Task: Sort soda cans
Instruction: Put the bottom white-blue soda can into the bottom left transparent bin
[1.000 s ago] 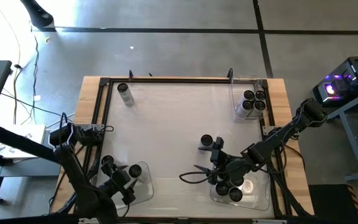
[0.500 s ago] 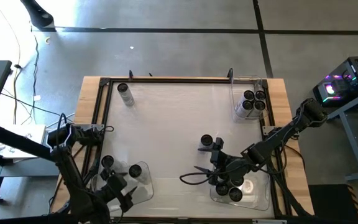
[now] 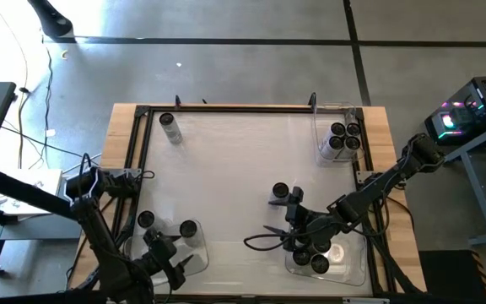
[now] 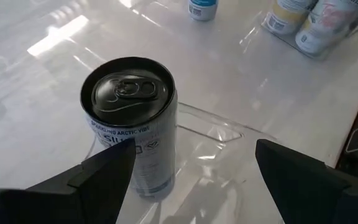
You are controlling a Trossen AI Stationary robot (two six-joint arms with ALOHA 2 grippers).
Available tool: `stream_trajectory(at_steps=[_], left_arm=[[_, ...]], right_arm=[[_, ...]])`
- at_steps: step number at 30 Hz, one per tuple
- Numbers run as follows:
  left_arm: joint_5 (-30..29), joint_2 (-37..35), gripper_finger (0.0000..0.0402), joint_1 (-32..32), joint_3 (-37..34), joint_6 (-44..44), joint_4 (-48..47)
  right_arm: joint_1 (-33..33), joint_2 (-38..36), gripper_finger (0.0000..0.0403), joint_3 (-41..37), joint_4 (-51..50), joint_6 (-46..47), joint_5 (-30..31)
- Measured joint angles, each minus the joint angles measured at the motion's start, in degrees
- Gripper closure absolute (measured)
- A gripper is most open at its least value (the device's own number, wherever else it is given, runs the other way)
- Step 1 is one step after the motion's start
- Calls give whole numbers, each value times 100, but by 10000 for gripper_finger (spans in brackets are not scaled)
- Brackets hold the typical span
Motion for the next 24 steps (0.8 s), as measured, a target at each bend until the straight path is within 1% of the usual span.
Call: stream_trajectory(at_steps=[4,6,11,13,19,24], left_arm=[[21,0,76,13,0,17,48],[135,0,76,-2,2,-30,49],[846,0,76,-93,2,-48,36],[1027,0,76,-122,-12,-46,-20],[1024,0,76,-57,-356,246,-70],[1050,2,76,76,-735,588,570]], right_arm=[[0,0,62,0,16,0,-61],[0,-2,62,0,17,0,-61],[0,-2,62,0,15,-7,-61],[0,-2,62,0,15,-26,-61],[0,-2,62,0,13,-35,-61],[0,-2,62,0,11,-24,-88]])
